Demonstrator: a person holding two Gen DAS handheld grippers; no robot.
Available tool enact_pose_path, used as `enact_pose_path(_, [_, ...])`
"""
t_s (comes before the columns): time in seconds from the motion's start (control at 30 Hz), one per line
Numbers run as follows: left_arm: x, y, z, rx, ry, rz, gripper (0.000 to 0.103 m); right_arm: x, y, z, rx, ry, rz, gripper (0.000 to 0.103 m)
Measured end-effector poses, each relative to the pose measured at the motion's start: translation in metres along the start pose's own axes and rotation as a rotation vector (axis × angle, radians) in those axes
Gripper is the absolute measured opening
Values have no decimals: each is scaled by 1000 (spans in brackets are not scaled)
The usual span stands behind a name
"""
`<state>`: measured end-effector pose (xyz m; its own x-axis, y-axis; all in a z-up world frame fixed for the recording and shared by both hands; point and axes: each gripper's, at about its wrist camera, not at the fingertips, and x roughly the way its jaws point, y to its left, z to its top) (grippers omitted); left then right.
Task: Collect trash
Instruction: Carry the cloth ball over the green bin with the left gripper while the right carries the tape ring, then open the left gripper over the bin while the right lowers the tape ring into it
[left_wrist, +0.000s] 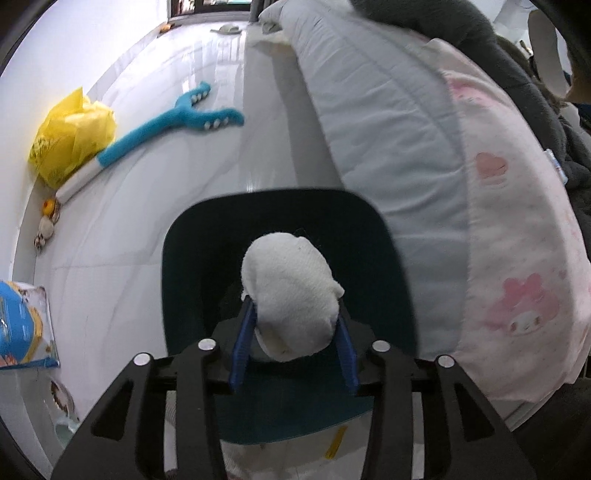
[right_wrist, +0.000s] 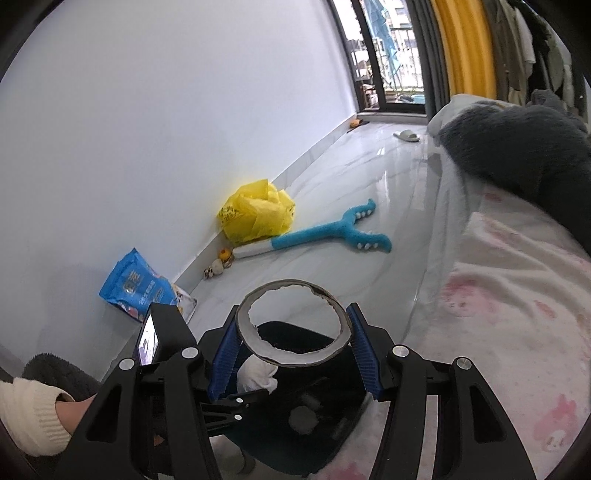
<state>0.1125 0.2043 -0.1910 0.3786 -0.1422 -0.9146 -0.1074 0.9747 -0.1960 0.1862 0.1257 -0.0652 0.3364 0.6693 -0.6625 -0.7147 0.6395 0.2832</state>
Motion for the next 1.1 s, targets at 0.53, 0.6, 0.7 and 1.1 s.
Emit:
enact_pose_path(0.53, [-39, 30, -2, -17, -125, -2, 72, 72, 15, -13, -19, 170, -18, 57])
enact_pose_path(0.6, [-45, 34, 0, -30, -145, -10, 72, 80, 16, -17, -21, 194, -23, 57])
enact_pose_path(0.7, [-56, 39, 2, -43, -181, -15, 72, 92, 16, -21, -28, 225, -31, 57])
enact_pose_path(1.1, [-107, 36, 13, -30, -335, -40, 72, 128, 25, -40, -69, 342, -57, 57])
